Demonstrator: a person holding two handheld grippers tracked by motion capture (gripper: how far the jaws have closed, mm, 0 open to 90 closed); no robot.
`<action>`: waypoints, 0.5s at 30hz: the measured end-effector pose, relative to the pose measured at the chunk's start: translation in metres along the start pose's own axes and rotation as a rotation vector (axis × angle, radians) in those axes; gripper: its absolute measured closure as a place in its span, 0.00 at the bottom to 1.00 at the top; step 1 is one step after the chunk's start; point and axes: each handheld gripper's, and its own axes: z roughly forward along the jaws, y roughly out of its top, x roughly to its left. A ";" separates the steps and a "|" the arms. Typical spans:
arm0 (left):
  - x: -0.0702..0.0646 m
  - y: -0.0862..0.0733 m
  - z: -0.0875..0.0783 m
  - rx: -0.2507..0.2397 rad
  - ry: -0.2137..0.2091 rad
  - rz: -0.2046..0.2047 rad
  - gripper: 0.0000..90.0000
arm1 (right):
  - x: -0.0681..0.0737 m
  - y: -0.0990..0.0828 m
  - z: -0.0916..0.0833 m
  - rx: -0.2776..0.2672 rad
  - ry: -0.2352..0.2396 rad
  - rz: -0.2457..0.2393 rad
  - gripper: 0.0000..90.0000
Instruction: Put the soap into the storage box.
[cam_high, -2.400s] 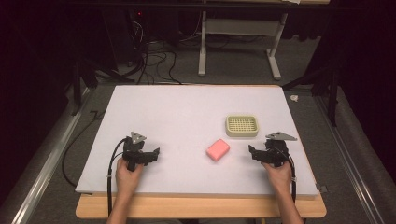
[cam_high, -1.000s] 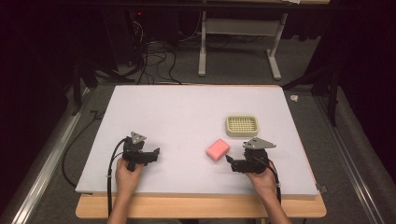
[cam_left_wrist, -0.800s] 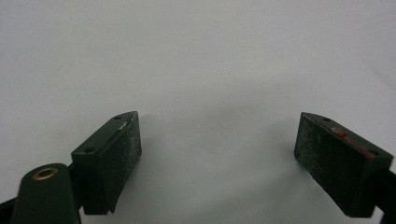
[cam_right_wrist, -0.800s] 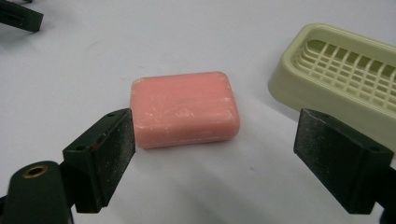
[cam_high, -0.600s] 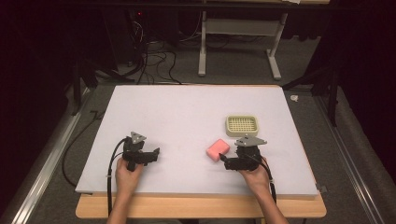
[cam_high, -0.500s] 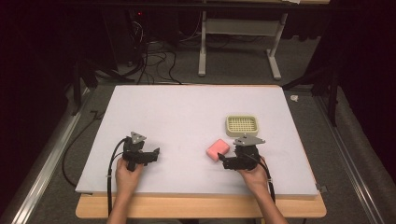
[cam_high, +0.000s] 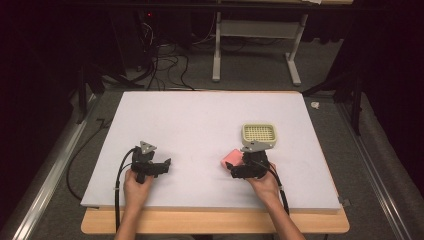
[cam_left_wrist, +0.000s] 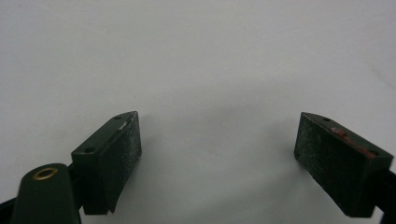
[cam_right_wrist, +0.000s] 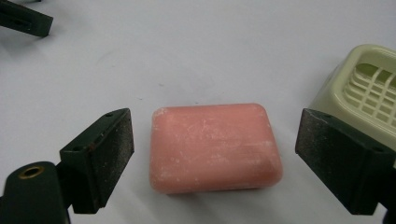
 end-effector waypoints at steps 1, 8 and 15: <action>0.000 0.000 0.000 0.000 0.000 0.000 0.17 | 0.001 0.000 0.001 0.003 0.000 0.002 0.13; 0.000 0.000 0.000 0.000 0.000 0.000 0.17 | 0.002 0.000 0.012 0.032 0.003 -0.002 0.13; 0.000 0.000 0.000 0.000 0.000 0.000 0.17 | 0.001 -0.002 0.020 0.059 -0.002 0.001 0.13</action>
